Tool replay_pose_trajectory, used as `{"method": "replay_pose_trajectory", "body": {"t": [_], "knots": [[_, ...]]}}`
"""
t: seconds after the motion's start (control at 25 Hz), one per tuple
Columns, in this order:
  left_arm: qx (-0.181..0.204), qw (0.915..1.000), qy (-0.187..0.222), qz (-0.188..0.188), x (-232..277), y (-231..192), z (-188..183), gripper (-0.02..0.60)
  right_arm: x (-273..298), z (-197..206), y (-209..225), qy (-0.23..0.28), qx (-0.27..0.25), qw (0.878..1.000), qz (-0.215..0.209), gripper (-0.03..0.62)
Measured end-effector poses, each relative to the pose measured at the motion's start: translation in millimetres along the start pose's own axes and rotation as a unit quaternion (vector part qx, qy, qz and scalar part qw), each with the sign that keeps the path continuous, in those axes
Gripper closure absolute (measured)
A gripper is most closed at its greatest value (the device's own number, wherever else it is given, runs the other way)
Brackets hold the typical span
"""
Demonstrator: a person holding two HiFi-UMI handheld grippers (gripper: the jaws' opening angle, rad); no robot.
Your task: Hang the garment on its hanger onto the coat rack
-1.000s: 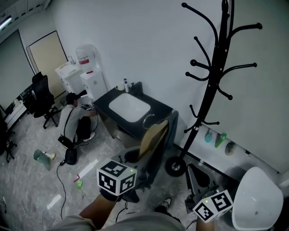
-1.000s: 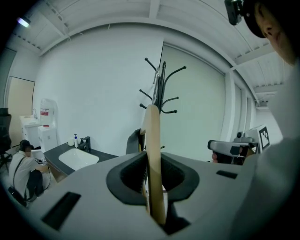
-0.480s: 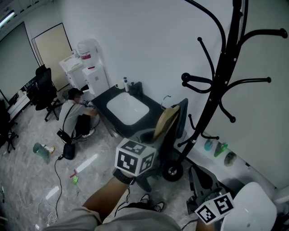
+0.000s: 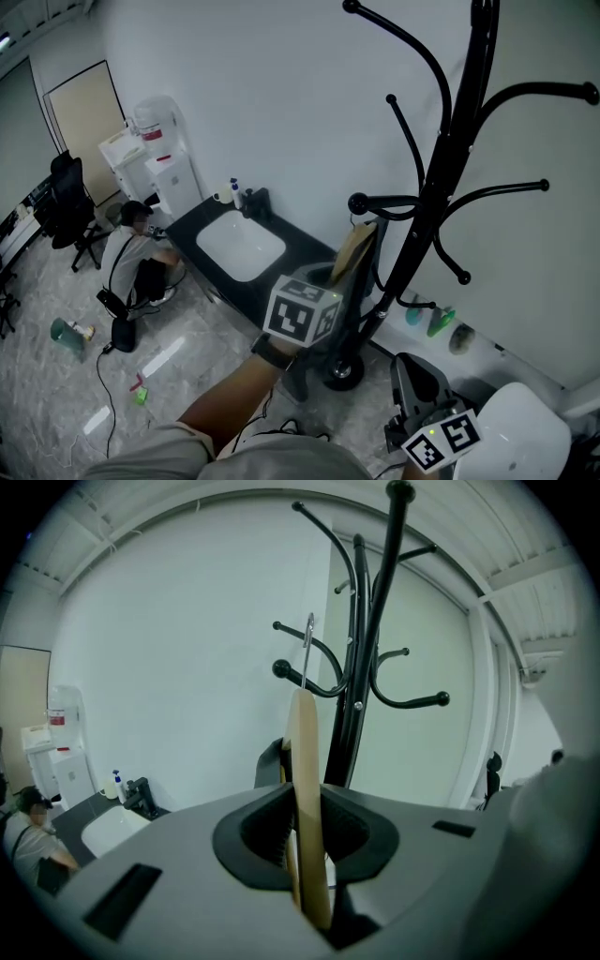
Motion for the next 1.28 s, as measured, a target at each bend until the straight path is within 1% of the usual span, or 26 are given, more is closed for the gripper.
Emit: {"method": "replay_pose_trajectory", "body": {"t": [0.2,0.56,0.88,1.04,1.08,1.12,1.2,1.28], "knots": [[0.001,0.9999,-0.015,0.007,28.6,-4.8,3.2,0.531,3.3,-2.7,11.3,-0.001,-0.002,1.0,0.014,0.579],[-0.008,0.9991,-0.041,0.009,52.8,-10.3,19.9,0.531,12.8,2.8,26.7,-0.009,0.007,1.0,0.025,0.579],[-0.007,0.9985,-0.046,0.026,61.2,-1.3,29.3,0.526,16.6,9.0,26.6,-0.016,0.012,0.999,0.028,0.579],[0.01,0.9984,-0.04,0.039,65.5,5.4,30.2,0.521,18.4,10.7,28.4,-0.019,0.011,0.999,0.029,0.579],[0.016,0.9982,-0.037,0.044,65.5,6.2,28.9,0.5,19.1,11.1,28.0,-0.02,0.011,0.999,0.028,0.579],[0.019,0.998,-0.035,0.048,64.5,6.6,27.5,0.466,20.0,11.6,27.1,-0.02,0.01,0.999,0.026,0.579],[0.024,0.9977,-0.03,0.056,60.3,6.4,24.9,0.431,22.9,12.6,24.9,-0.022,0.009,0.999,0.022,0.579],[0.033,0.9974,-0.026,0.059,54.8,6.1,23.1,0.416,27.0,13.9,24.9,-0.023,0.009,1.0,0.017,0.579]]}}
Point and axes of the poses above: the fingertips, and each gripper's own axes: x forward along the fingers, y to its right, z out of its underside, the point moved 10 cm from there along -x, backward along the fingers, and after that the axes turned 12 degrees about y, right-handed, at the moved point
